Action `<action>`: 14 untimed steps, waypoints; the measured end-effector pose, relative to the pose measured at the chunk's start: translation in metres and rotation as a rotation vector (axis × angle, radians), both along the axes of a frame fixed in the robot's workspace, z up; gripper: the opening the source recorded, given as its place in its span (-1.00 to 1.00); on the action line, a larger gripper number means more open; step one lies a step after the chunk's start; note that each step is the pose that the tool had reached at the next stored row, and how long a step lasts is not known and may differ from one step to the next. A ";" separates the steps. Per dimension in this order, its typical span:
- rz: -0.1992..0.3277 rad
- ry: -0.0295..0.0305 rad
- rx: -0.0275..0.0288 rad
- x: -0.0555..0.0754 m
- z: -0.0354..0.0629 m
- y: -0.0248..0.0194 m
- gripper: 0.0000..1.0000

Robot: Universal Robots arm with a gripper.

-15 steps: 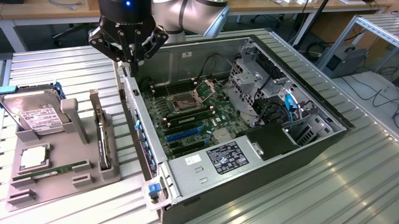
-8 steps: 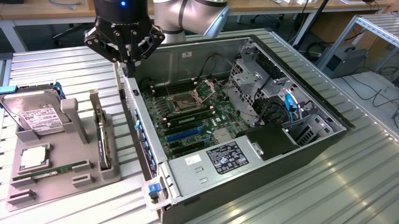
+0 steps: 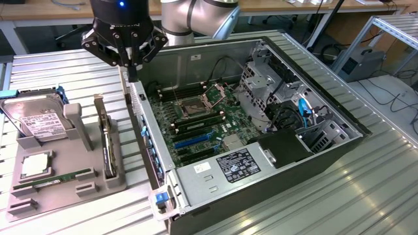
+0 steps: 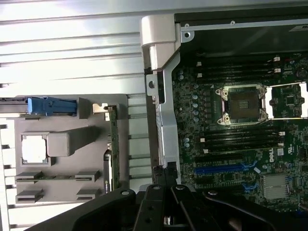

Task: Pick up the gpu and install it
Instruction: 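Reach for the gpu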

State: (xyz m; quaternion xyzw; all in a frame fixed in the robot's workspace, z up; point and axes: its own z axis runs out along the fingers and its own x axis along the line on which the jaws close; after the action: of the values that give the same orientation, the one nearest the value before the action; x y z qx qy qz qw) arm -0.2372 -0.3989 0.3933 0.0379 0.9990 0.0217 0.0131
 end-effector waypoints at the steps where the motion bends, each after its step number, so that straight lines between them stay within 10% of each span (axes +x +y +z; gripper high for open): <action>1: 0.000 0.0000 0.0000 -0.001 0.0000 0.0000 -0.79; 14: 0.000 0.0000 0.0000 -0.011 0.0000 0.0000 -0.79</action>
State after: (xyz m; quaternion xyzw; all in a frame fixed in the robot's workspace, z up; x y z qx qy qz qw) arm -0.2481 -0.3989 0.3933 0.0379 0.9990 0.0217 0.0131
